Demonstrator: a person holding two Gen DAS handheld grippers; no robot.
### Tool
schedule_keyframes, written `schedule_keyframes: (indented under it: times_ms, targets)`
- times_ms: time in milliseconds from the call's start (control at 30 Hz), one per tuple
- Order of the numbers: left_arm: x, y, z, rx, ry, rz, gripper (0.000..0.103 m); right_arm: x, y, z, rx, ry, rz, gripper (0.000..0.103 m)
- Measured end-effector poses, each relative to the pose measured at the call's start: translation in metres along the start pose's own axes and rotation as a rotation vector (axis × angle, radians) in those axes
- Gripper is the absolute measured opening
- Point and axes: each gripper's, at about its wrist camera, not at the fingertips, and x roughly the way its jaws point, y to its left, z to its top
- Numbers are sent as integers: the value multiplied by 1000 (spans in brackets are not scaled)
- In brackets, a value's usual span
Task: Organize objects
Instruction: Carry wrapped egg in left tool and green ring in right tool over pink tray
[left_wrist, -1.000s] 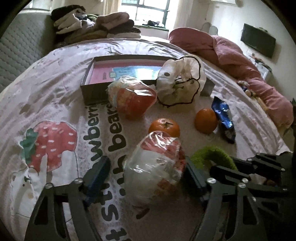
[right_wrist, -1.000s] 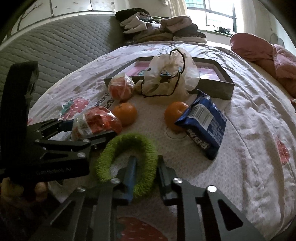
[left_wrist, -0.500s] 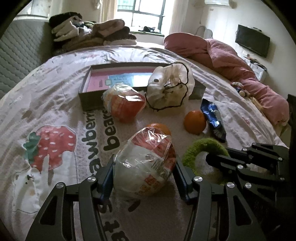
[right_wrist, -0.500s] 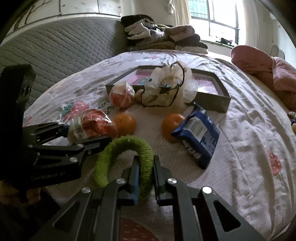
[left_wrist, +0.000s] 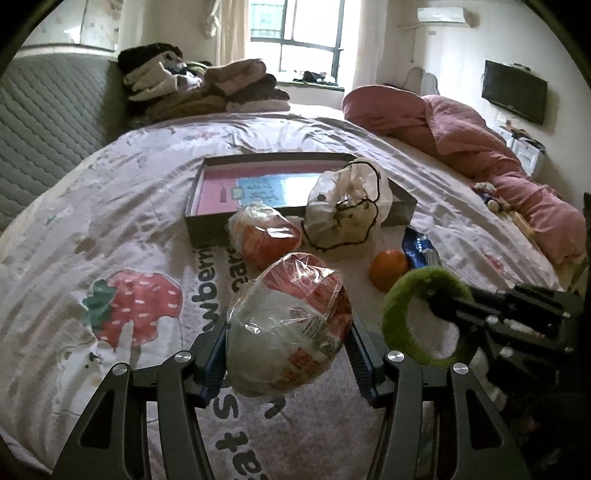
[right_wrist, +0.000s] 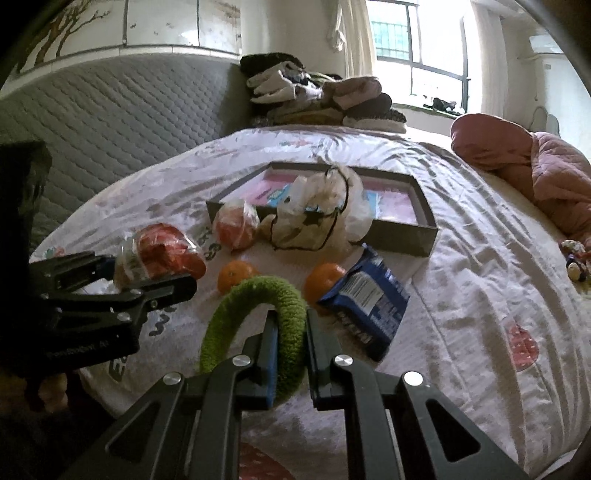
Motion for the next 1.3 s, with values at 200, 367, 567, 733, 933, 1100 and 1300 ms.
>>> schedule_keyframes:
  times_ms: [200,367,567,733,933,1100,1300]
  targets:
    - [-11,-4,7,4,-32,35,58,-9,-11,9,17,-54,-1,13]
    - [-14,-6,22,-3,-67,51,59,-13,-16,12,18,-68,-1,13]
    - [-11,-11,39,-7,-87,52,59,-18,-17,21,-3,-94,-13,13]
    - [-8,-17,52,8,-103,59,59,-21,-22,33,-9,-122,-33,13]
    - [-3,-18,63,34,-131,78,59,-19,-33,51,-10,-156,-64,13]
    - [7,-11,79,48,-149,89,59,-10,-38,65,-19,-172,-76,13]
    - [17,5,101,45,-168,112,59,-1,-44,82,-12,-193,-86,13]
